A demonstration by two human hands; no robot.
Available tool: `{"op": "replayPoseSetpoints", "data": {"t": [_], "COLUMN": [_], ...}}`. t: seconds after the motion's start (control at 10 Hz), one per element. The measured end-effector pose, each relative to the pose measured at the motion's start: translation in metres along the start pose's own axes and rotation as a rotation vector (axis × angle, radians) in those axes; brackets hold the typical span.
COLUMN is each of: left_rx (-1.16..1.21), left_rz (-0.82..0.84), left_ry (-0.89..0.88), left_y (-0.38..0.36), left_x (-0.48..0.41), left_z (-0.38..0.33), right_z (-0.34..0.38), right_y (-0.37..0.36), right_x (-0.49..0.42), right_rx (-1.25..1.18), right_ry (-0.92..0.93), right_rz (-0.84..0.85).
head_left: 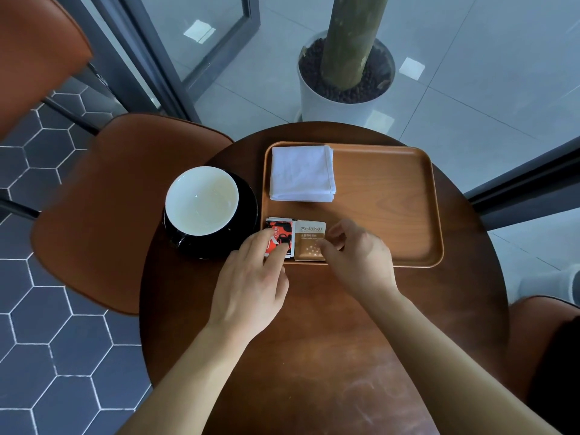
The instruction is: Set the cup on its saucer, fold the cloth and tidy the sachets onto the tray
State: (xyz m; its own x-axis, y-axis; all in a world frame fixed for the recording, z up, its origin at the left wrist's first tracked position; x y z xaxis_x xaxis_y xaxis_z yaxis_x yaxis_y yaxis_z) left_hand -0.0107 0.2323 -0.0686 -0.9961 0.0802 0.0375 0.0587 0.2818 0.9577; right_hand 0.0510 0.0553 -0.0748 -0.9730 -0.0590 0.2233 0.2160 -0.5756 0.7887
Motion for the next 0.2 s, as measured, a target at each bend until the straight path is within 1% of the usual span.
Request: {"op": "replayPoseSetpoints", "data": {"t": [0.1, 0.2], "left_rx": [-0.014, -0.044], "left_rz": [-0.004, -0.015], "left_ry": [0.012, 0.055], "left_y": [0.011, 0.029], "left_x": [0.003, 0.009], "left_z": [-0.003, -0.009], "right_z": [0.002, 0.008], "right_y": [0.009, 0.025], "right_x": [0.004, 0.011], "right_rx": [0.001, 0.022], "right_ry": [0.050, 0.059], "right_rz": [0.017, 0.070]}}
Point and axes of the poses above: each hand's wrist, its own x-axis away from the middle knuckle, its own y-axis out of the back of the hand, z = x × y, the point moved 3 cm from there along -x, towards the middle knuckle, and after that the axes turned 5 degrees about y, right-handed, at the moved point
